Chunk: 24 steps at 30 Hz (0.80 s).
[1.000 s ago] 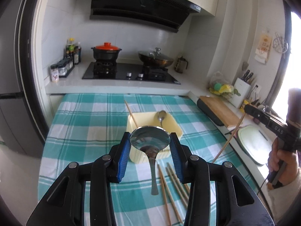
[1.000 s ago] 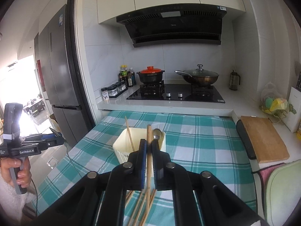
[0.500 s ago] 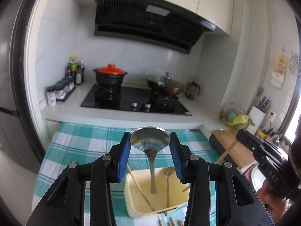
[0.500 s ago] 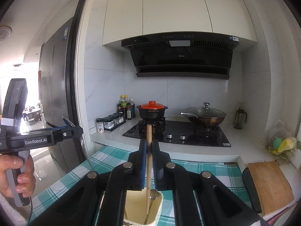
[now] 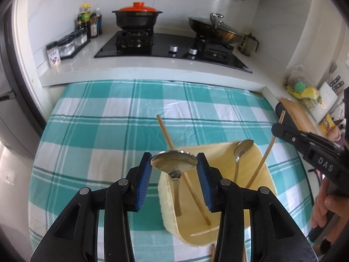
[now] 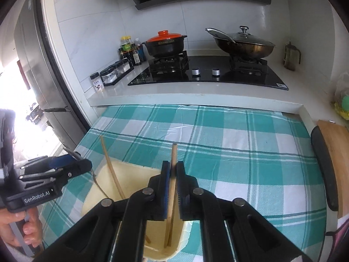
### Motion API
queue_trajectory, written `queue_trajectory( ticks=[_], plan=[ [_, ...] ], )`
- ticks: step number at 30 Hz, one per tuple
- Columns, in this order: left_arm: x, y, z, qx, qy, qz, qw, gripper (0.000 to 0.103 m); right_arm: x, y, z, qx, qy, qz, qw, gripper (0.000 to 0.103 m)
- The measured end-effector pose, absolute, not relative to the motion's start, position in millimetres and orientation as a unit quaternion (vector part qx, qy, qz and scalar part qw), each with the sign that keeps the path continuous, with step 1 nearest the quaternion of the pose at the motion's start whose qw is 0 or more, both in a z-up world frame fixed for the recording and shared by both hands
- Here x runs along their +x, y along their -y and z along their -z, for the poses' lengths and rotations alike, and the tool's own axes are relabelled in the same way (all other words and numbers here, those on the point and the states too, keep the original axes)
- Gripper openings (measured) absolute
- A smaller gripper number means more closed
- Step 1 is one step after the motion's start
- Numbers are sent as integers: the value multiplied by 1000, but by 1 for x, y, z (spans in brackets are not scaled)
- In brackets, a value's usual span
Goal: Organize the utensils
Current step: 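Open the left tool over the holder while the right tool releases the chopstick into it, then move both tools back over the remaining chopsticks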
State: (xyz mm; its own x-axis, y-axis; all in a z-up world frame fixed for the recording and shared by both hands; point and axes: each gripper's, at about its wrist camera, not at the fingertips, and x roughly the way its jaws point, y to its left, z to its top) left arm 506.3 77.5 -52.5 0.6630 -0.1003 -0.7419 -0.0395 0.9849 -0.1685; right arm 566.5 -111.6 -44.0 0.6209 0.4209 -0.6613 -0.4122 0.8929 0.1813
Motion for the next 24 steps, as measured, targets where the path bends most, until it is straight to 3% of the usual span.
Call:
queue_trajectory(
  ticks=[5, 7, 8, 12, 16, 24],
  plan=[
    [513, -75, 64, -98, -410, 31, 906, 43, 578, 117, 58, 30, -385, -229, 894, 12],
    [506, -76, 64, -105, -412, 35, 904, 44, 572, 124, 58, 41, -380, -226, 896, 32],
    [499, -77, 62, -108, -410, 39, 905, 45, 564, 130, 56, 48, -371, -223, 900, 36],
    [450, -84, 45, -81, -389, 43, 917, 65, 516, 154, 44, 36, -348, -225, 910, 38],
    [376, -92, 47, -64, -373, 63, 924, 88, 445, 184, 55, -6, -333, -220, 917, 53],
    [267, -70, 152, -89, -436, 58, 894, 92, 315, 223, 166, -6, -389, -168, 906, 54]
  ],
)
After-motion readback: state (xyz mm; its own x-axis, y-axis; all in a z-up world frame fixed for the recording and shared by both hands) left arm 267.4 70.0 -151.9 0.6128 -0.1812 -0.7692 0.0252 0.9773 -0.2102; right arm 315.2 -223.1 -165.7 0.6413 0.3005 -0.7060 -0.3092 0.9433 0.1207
